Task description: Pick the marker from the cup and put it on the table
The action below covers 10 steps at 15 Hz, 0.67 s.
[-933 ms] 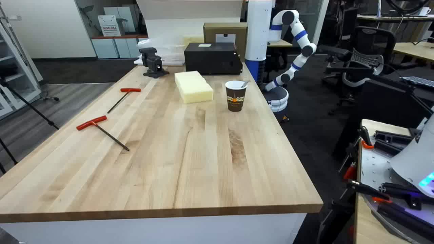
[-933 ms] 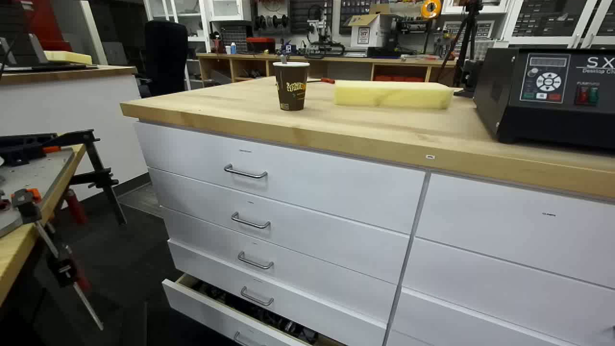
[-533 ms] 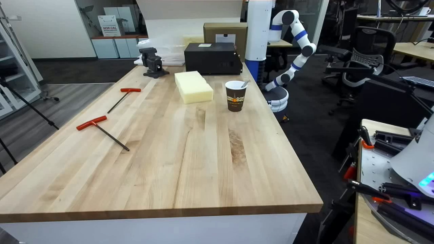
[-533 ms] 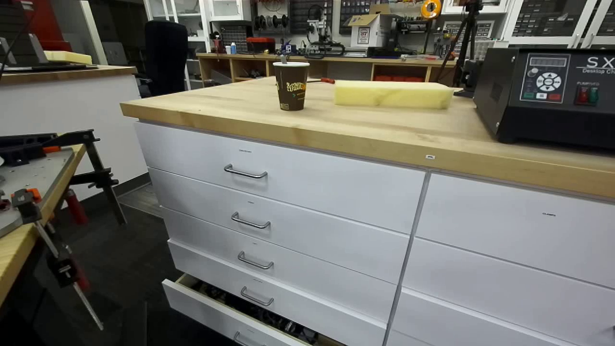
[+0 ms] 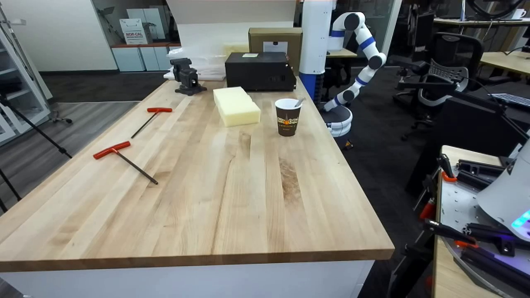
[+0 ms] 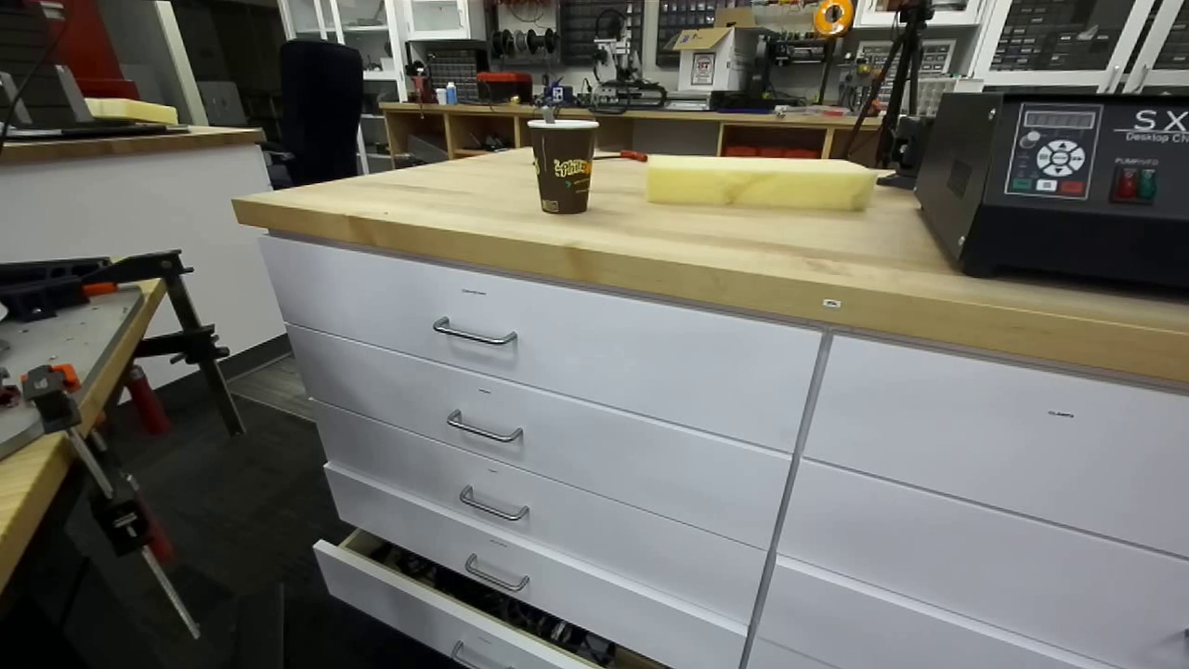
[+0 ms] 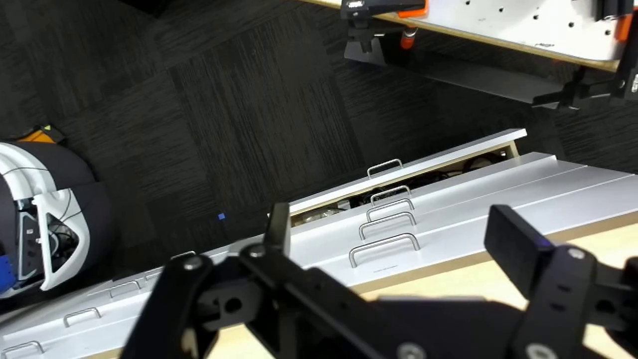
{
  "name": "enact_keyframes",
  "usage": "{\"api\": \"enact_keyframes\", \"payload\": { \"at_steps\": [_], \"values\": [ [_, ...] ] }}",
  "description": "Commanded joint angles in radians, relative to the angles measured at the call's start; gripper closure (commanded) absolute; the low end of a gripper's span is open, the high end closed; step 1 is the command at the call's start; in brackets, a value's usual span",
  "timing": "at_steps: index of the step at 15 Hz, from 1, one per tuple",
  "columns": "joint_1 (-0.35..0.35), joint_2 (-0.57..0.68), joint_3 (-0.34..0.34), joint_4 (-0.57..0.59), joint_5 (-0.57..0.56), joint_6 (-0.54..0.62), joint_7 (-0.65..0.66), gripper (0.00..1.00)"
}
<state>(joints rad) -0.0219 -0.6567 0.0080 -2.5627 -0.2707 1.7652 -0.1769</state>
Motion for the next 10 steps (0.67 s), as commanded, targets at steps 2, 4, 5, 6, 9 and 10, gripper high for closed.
{"api": "enact_keyframes", "payload": {
  "at_steps": [2,4,5,6,9,10],
  "values": [
    [0.064,0.122,0.055,0.034,0.049,0.075,0.110,0.00],
    [0.089,0.178,0.081,0.047,0.079,0.157,0.157,0.00],
    [0.096,0.197,0.096,0.049,0.078,0.203,0.174,0.00],
    [0.100,0.226,0.111,0.057,0.067,0.260,0.194,0.00],
    [0.100,0.308,0.132,0.089,0.058,0.383,0.233,0.00],
    [0.096,0.343,0.129,0.103,0.061,0.425,0.236,0.00]
  ]
}}
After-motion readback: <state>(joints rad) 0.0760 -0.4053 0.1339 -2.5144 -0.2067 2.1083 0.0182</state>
